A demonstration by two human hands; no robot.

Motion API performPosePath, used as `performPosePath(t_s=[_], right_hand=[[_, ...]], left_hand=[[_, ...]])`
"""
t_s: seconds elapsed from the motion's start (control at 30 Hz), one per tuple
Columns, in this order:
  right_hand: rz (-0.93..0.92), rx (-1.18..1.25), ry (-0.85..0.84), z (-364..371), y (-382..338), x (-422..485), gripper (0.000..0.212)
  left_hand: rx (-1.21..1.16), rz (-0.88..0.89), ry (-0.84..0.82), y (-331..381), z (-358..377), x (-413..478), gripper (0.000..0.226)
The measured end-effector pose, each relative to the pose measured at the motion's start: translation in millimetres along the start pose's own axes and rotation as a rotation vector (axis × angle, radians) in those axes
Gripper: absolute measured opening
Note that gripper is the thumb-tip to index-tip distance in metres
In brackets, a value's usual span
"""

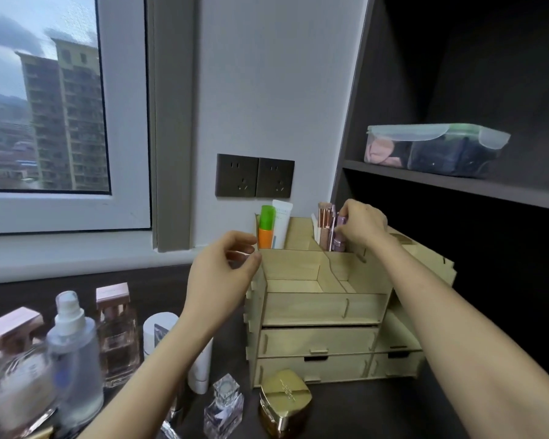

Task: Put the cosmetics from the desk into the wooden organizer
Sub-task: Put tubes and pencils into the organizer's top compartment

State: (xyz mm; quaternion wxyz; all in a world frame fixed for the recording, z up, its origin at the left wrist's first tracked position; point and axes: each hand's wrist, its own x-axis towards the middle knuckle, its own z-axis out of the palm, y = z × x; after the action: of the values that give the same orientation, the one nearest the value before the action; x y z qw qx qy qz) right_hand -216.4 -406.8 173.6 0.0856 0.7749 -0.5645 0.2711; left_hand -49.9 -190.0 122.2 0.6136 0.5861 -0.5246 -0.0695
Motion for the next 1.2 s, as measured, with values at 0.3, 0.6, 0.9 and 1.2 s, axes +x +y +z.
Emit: performPosePath(t_s=[0.3, 0.6, 0.9, 1.2], right_hand=[[-0.021, -0.331, -0.052, 18, 8, -2, 0.016], [-0.279, 0.328, 0.088, -20, -59, -127, 0.016], [-0.507, 0.219, -0.531, 32, -137, -289, 0.028], [-0.506, -0.054, -0.532, 70, -161, -312, 0.024]], left_hand=[[0.034, -0.05, 0.017, -7, -7, -7, 0.015], [0.125, -0.07, 0.076, -12, -61, -34, 0.015], [0.595, -0.241, 0.015, -53, -112, -110, 0.011], [1.205, -0.387, -0.263, -97, -129, -165, 0.019]])
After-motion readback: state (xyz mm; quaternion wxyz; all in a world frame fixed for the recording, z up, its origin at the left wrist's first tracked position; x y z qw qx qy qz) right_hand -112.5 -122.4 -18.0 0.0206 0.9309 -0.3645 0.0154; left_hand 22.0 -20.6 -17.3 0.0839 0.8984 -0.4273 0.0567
